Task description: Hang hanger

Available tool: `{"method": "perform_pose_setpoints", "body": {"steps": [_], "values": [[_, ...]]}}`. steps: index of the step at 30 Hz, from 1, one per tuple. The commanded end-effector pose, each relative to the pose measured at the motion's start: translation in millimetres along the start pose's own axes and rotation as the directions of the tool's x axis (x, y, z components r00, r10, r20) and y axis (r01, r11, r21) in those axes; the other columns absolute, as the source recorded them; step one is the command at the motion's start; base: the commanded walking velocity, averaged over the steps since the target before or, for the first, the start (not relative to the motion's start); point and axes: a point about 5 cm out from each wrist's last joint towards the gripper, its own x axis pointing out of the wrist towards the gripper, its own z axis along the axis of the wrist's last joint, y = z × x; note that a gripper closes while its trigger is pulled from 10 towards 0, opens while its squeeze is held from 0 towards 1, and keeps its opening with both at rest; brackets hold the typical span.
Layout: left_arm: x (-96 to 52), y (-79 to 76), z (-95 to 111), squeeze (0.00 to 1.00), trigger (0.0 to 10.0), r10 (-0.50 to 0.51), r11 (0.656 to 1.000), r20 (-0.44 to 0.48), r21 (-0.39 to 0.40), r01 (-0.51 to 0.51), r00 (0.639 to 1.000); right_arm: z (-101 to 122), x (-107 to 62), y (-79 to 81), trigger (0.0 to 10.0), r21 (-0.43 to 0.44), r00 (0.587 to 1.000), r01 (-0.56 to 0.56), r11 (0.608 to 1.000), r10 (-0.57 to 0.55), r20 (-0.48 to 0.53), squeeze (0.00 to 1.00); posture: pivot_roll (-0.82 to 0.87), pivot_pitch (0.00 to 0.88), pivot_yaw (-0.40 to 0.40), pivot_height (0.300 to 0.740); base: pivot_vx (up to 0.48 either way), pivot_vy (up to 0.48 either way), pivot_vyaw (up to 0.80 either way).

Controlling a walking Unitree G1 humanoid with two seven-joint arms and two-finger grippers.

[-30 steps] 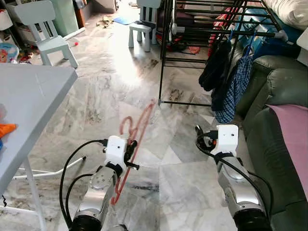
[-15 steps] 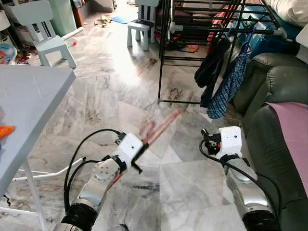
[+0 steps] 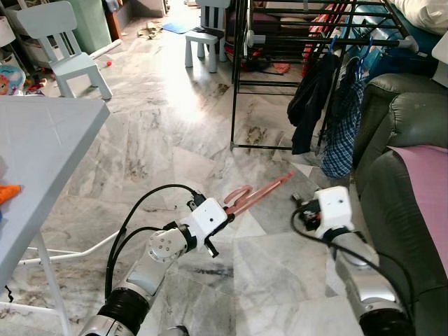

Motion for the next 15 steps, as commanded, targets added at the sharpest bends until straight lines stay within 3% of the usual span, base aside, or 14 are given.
{"method": "perform_pose_setpoints", "body": {"steps": [1, 10, 13, 15], "values": [[-0.3, -2.6, 3.2, 0.00, 10.0, -0.024, 1.000, 0.020, 0.018, 0.023, 1.000, 4.6, -0.6, 2.4, 10.0, -0.001, 0.999, -0.026, 1.000, 0.026, 0.025, 1.00, 0.00, 0.103, 0.004, 0.740, 0.000, 0.000, 0.00], [-0.9, -7.3, 0.3, 0.00, 10.0, -0.069, 0.997, 0.012, 0.041, 0.069, 0.998, 12.7, -3.1, 17.4, 10.0, -0.039, 0.986, -0.154, 0.987, 0.156, 0.061, 1.00, 0.00, 0.102, -0.002, 0.740, 0.000, 0.000, 0.00], [-0.2, -10.5, 0.8, 0.00, 10.0, -0.082, 0.996, 0.017, 0.042, 0.082, 0.996, 12.6, -3.5, 21.2, 10.0, -0.078, 0.983, -0.173, 0.982, 0.177, 0.052, 1.00, 0.00, 0.103, -0.002, 0.740, 0.000, 0.000, 0.00], [0.0, -14.7, -0.3, 0.00, 10.0, -0.110, 0.993, 0.009, 0.051, 0.110, 0.994, 11.0, -5.1, 26.4, 10.0, -0.147, 0.964, -0.259, 0.955, 0.264, 0.020, 1.00, 0.00, 0.104, -0.004, 0.740, 0.000, 0.000, 0.00]]}}
